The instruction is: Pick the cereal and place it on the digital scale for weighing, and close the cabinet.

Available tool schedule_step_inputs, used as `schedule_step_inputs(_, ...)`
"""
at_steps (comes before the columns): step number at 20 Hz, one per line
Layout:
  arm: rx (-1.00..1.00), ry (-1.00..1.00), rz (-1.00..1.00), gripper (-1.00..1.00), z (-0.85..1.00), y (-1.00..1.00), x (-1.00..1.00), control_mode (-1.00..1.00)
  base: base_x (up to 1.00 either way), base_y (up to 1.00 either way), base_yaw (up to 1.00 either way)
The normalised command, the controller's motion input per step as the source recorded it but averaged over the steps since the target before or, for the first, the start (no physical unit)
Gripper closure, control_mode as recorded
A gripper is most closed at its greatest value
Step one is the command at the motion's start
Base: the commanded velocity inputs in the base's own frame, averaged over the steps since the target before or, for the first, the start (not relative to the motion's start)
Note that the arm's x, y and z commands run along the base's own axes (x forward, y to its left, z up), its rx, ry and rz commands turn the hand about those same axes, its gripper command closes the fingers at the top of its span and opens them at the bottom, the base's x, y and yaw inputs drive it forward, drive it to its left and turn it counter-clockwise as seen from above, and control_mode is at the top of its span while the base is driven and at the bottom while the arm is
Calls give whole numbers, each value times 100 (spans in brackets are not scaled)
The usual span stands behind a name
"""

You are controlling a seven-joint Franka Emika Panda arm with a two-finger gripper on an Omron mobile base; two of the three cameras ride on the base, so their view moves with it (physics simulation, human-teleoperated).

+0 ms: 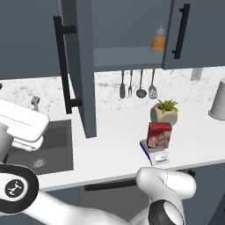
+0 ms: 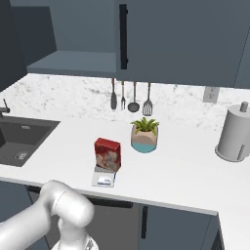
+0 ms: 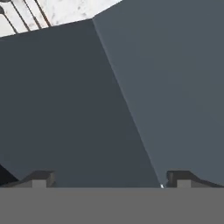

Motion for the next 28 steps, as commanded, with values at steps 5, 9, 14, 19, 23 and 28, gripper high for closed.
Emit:
schedule_step_inputs(5, 13, 4, -4, -100, 18, -75, 39, -100, 0, 0, 0)
schedule_step_inputs(9, 13, 6, -4, -100, 22, -74, 43, -100, 0, 0, 0)
schedule_step_inputs(14, 16, 3, -4, -100, 20, -79, 59, -100, 0, 0, 0)
schedule_step_inputs(19, 19, 5, -3, -100, 7, -83, 84, -100, 0, 0, 0)
schedule_step_inputs(23, 16, 13, -1, -100, 0, -78, 100, -100, 0, 0, 0)
schedule_step_inputs(28, 17, 15, 0, -100, 0, -72, 100, -100, 0, 0, 0)
